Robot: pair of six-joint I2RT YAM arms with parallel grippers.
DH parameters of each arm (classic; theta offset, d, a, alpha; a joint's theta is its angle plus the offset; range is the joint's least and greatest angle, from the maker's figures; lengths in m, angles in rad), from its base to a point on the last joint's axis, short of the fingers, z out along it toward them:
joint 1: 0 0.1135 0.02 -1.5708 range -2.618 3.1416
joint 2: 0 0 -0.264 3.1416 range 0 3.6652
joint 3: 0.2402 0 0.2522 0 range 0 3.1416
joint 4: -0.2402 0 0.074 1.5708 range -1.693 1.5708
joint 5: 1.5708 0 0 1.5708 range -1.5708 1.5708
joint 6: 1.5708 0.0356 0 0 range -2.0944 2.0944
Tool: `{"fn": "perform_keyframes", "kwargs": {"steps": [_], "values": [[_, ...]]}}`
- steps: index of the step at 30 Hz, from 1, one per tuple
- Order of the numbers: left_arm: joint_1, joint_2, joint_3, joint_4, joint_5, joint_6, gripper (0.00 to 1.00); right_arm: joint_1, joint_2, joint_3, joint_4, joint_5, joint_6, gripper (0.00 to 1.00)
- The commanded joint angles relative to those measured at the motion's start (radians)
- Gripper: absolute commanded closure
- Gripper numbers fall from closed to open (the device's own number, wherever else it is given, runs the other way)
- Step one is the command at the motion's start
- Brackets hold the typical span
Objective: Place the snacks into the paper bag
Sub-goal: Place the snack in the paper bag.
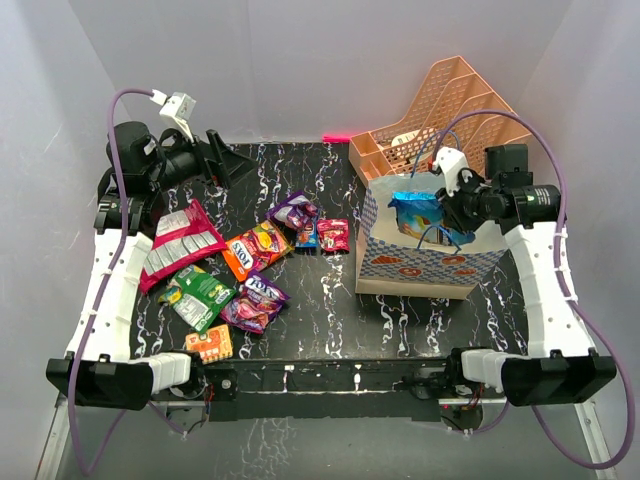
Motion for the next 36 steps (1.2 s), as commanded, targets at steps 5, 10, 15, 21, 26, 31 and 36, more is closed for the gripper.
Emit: {"fn": "perform_keyframes", "kwargs": {"steps": [5,10,15,21,26,31,36], "values": [[0.009,-0.029,-0.016,0.045,0.026,-0.011,0.09,-0.096,0.018,0.002,0.024,-0.183,-0.109,0.92],[0.015,-0.035,-0.026,0.057,0.033,-0.023,0.09,-0.104,0.036,-0.042,0.015,-0.217,-0.117,0.92],[0.017,-0.039,-0.034,0.064,0.035,-0.029,0.09,-0.105,0.046,-0.070,0.003,-0.259,-0.124,0.92],[0.019,-0.044,-0.042,0.072,0.038,-0.036,0.09,-0.105,0.052,-0.085,-0.028,-0.291,-0.134,0.92],[0.020,-0.045,-0.042,0.075,0.042,-0.040,0.09,-0.106,0.058,-0.122,-0.021,-0.296,-0.128,0.92],[0.020,-0.041,-0.039,0.080,0.048,-0.048,0.09,-0.105,0.052,-0.160,0.012,-0.269,-0.108,0.92],[0.021,-0.040,-0.040,0.083,0.049,-0.050,0.09,-0.105,0.050,-0.186,0.028,-0.249,-0.099,0.92]]}}
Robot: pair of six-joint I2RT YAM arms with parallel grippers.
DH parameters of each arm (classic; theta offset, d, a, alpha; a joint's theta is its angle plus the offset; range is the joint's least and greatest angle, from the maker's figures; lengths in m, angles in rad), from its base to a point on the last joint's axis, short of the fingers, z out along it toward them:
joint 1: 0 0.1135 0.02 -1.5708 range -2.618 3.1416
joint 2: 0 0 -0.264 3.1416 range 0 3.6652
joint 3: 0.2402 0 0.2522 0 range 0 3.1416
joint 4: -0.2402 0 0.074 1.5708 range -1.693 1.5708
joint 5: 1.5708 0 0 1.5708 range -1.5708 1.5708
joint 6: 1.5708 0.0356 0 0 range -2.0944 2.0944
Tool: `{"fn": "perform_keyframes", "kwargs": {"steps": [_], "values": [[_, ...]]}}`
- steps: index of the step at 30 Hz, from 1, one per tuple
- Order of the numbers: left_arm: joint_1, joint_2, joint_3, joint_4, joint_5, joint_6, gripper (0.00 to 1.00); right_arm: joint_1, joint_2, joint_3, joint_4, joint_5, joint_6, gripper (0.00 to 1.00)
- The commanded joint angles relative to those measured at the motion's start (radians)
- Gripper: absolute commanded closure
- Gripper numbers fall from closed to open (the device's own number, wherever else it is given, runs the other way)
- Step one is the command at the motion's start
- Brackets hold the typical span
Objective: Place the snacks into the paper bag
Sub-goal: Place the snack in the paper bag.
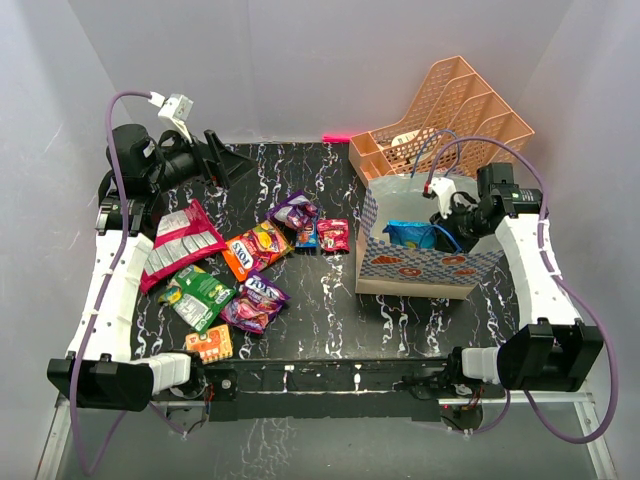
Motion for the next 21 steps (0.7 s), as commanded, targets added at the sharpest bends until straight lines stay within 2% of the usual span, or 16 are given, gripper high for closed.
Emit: {"fn": "perform_keyframes", "kwargs": {"steps": [1,9,16,21], "values": [[0.007,-0.035,-0.005,0.031,0.027,-0.005,0.09,-0.005,-0.024,0.000,0.106,-0.038,0.013,0.92],[0.009,-0.037,-0.007,0.033,0.028,-0.008,0.09,-0.005,-0.035,-0.061,0.141,-0.021,0.024,0.91],[0.010,-0.040,-0.004,0.036,0.034,-0.013,0.09,-0.004,-0.060,-0.087,0.168,0.060,0.032,0.91],[0.011,-0.046,-0.005,0.035,0.035,-0.013,0.09,-0.005,-0.050,-0.088,0.168,0.073,0.034,0.84]]}}
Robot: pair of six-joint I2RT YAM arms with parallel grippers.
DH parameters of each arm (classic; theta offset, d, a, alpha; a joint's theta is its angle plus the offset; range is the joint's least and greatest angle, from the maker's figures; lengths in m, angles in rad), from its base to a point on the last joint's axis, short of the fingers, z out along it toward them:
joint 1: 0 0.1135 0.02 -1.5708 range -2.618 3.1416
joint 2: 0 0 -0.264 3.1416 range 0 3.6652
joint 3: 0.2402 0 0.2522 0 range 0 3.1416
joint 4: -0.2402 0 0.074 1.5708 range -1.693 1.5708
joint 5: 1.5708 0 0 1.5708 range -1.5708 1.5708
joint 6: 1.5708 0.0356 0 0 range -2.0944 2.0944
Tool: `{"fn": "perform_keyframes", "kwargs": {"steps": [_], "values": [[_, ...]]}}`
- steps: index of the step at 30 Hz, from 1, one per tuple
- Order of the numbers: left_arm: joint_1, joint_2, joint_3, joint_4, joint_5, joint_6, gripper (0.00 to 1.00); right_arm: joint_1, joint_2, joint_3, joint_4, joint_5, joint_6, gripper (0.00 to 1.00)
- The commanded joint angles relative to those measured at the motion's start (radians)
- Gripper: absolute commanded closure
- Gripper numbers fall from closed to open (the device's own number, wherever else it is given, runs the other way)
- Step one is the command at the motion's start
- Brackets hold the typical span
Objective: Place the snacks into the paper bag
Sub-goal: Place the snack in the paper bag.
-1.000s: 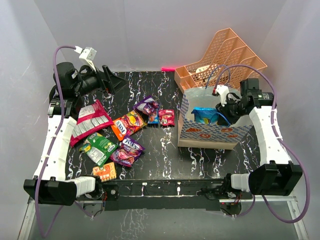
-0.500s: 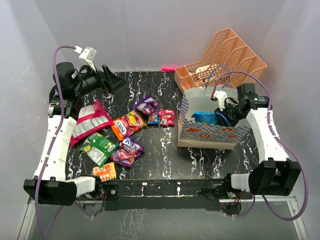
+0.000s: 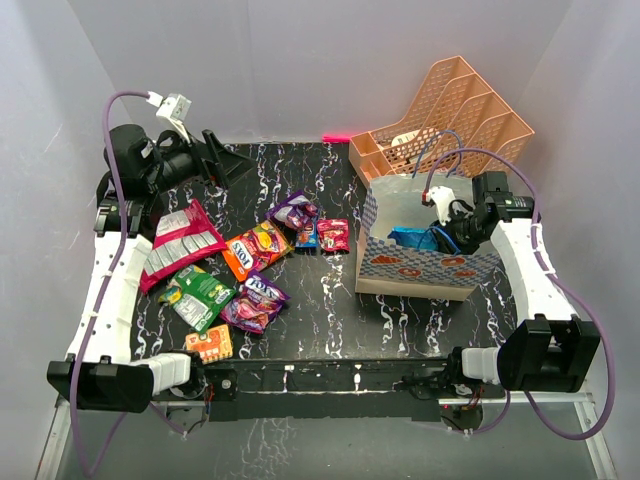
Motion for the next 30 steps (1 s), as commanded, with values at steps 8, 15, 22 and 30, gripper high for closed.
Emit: {"fn": "perform_keyframes", "kwargs": {"steps": [8,15,22,30], "values": [[0.006,-0.039,-0.001,0.026,0.022,-0.003,0.09,-0.004,-0.046,0.074,0.067,-0.001,0.011,0.70],[0.007,-0.039,-0.001,0.025,0.021,-0.001,0.09,-0.005,-0.042,0.152,0.038,0.022,0.005,0.48],[0.009,-0.037,-0.001,0.012,0.007,0.022,0.09,-0.005,-0.047,0.250,0.006,0.036,0.010,0.31],[0.009,-0.034,-0.029,-0.052,-0.043,0.111,0.09,-0.005,-0.026,0.426,-0.016,0.028,0.049,0.17]]}}
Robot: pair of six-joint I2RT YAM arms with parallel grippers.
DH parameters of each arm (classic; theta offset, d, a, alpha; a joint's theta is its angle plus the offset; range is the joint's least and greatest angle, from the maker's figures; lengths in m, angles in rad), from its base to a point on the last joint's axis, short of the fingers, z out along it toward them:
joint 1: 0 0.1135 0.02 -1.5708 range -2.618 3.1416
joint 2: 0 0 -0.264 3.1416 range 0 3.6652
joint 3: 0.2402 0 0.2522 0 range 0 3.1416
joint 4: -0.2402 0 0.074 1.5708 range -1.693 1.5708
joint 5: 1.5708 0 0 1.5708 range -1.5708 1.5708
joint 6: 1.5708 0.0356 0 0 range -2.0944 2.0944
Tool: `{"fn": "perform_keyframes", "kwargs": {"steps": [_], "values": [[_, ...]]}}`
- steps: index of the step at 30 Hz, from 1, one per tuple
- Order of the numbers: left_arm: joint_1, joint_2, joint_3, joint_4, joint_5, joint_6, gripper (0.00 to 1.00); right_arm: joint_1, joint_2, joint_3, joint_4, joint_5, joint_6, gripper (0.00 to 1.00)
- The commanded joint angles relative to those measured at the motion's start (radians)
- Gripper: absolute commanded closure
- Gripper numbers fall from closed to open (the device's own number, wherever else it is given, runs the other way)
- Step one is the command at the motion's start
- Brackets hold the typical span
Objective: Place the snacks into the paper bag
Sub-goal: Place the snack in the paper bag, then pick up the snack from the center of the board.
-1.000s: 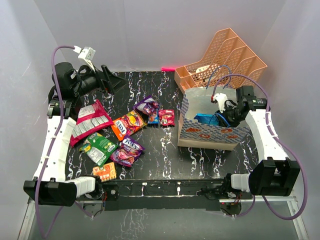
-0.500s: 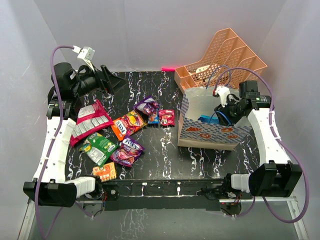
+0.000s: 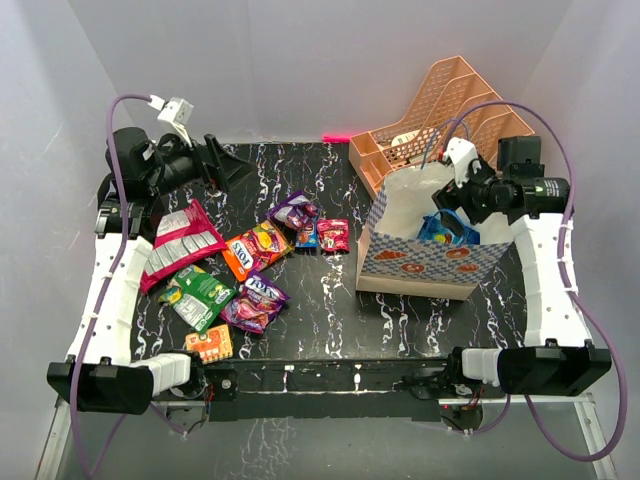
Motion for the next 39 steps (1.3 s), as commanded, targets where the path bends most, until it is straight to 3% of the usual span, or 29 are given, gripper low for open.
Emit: {"fn": "perform_keyframes", "kwargs": {"steps": [1,7,18,25,31,39], "values": [[0.008,-0.026,-0.020,-0.053,-0.040,0.082,0.09,-0.005,-0.007,0.127,0.001,-0.007,0.034,0.17],[0.008,-0.050,-0.054,-0.098,-0.108,0.159,0.09,-0.005,-0.011,0.177,0.005,-0.091,0.060,0.17],[0.037,-0.072,-0.102,-0.326,-0.507,0.356,0.05,0.004,0.013,0.290,0.144,-0.315,0.183,0.17],[0.136,-0.064,-0.184,-0.390,-0.492,0.414,0.04,0.052,0.040,0.300,0.252,-0.349,0.257,0.15],[0.308,-0.018,-0.244,-0.391,-0.472,0.455,0.04,0.175,0.031,0.265,0.301,-0.330,0.286,0.15],[0.678,0.095,-0.313,-0.401,-0.284,0.575,0.06,0.340,0.040,0.257,0.312,-0.251,0.297,0.14]]}}
